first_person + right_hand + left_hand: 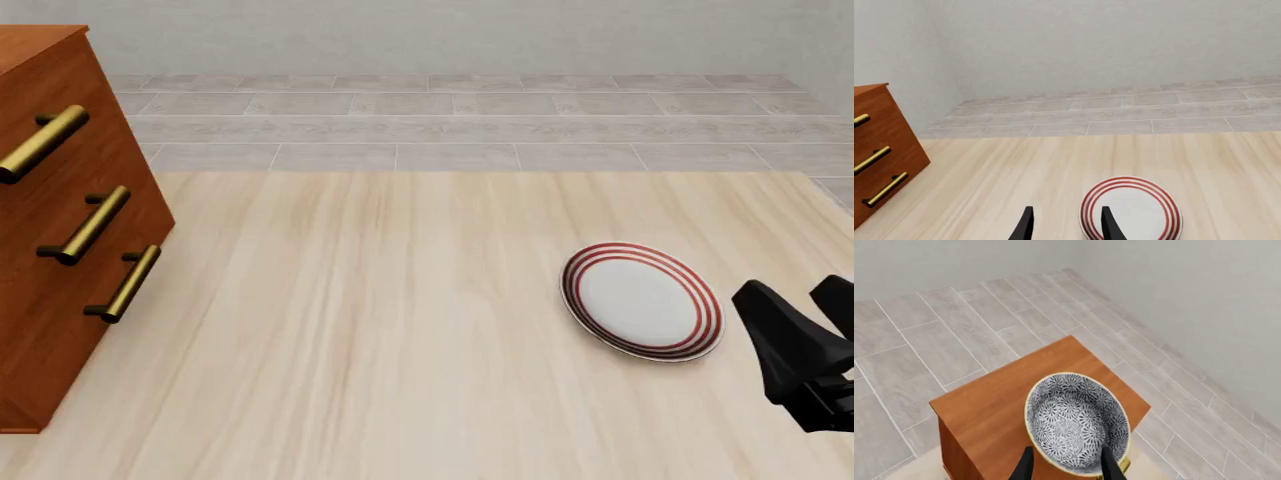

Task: Put the bowl on top of the cabinet.

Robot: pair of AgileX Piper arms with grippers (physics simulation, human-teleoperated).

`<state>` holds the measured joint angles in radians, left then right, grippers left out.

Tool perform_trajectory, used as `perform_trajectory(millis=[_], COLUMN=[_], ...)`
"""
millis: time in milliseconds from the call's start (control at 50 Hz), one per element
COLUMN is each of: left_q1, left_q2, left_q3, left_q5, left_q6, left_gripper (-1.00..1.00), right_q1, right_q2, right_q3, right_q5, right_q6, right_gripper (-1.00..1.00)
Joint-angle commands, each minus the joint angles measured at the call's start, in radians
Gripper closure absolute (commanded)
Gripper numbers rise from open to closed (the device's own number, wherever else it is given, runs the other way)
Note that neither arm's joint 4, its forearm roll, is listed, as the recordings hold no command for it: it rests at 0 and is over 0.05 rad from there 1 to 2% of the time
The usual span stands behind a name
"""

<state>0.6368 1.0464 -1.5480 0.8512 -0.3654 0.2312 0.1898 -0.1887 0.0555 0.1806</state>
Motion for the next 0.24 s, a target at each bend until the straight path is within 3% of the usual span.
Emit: perform_trajectory(millis=[20,220,240], left_q1=[-0.037,-0.088,-0.099], left_q2=[-0.052,-0.103,-0.128], left_q3=[-0.023,-0.092,-0.052], left_q5=[0.065,0.142,0.127], left_q6=[-0.016,-0.018,-0.022], left_gripper=[-1.0,-1.0,-1.0], right_q1=[-0.002,0.003,0.003], right_q2=[-0.003,-0.012,-0.012], right_q3=[0.01,0.01,0.01], right_q5=[-0.009,0.001,0.001], right_q6=[0.004,0.005,0.005], right_gripper=[-1.0,-1.0,-1.0])
